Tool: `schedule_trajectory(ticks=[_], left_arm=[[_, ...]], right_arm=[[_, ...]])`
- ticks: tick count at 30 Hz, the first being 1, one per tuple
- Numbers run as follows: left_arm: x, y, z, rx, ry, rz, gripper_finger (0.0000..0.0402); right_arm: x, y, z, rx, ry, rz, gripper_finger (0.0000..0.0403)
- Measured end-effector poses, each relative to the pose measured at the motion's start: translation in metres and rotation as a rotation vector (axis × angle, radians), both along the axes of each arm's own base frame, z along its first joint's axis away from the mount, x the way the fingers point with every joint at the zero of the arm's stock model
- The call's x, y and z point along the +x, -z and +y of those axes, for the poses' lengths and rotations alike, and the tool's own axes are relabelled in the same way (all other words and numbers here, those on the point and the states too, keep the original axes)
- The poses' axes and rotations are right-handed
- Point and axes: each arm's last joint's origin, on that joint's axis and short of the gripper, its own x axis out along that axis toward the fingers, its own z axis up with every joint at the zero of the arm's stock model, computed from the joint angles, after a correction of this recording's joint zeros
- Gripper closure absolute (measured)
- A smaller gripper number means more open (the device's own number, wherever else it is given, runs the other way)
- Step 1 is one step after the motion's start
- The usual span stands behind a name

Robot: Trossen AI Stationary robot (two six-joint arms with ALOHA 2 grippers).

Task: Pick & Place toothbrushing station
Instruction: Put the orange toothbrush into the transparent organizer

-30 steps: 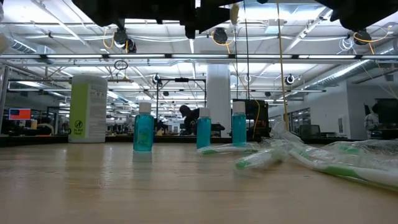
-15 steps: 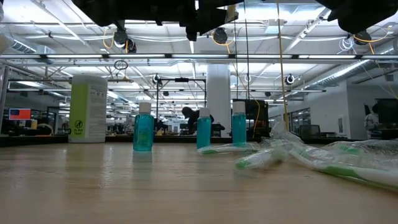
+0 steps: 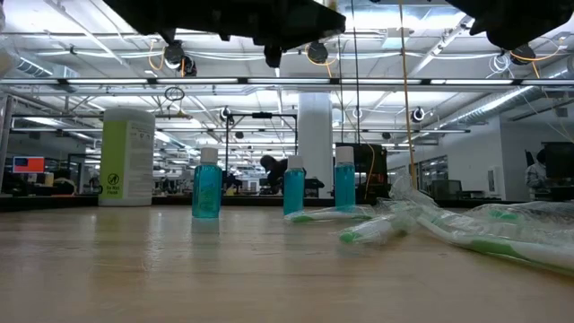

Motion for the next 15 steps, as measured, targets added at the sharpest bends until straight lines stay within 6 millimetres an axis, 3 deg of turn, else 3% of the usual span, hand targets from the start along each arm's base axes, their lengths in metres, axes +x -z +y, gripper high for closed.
schedule_trajectory(ticks=[6,10,15], left_arm=[[-0.02,-0.01,-0.008,0.029,-0.033,0.153,0.0387],[-0.052,-0.026,-0.011,0.01,-0.059,0.313,0.0391],[-0.098,-0.041,-0.01,-0.141,-0.113,0.5,0.0384]], right_arm=[[0.003,0.007,0.001,-0.011,-0.006,0.08,0.0363],[0.004,0.012,0.001,-0.024,-0.007,0.185,0.0352],[0.004,0.019,0.001,-0.053,0.007,0.31,0.0344]])
